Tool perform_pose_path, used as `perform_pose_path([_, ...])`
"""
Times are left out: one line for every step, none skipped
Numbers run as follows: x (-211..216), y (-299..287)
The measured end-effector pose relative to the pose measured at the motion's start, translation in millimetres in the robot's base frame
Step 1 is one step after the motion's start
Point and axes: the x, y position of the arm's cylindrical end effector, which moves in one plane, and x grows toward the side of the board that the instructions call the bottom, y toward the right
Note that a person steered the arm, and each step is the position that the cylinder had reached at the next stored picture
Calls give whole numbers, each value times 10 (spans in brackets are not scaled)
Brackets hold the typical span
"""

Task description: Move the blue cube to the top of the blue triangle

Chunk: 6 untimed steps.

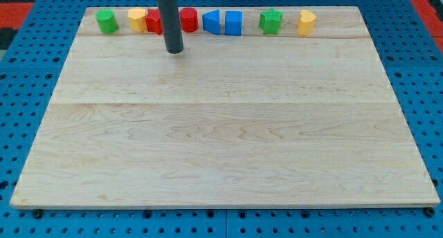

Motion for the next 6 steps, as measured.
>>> perform_pose_path([0,209])
perform_pose_path([13,682])
perform_pose_path([-78,759])
perform_pose_path([-337,878])
perform_pose_path([-376,1133])
perform_pose_path([-536,1139])
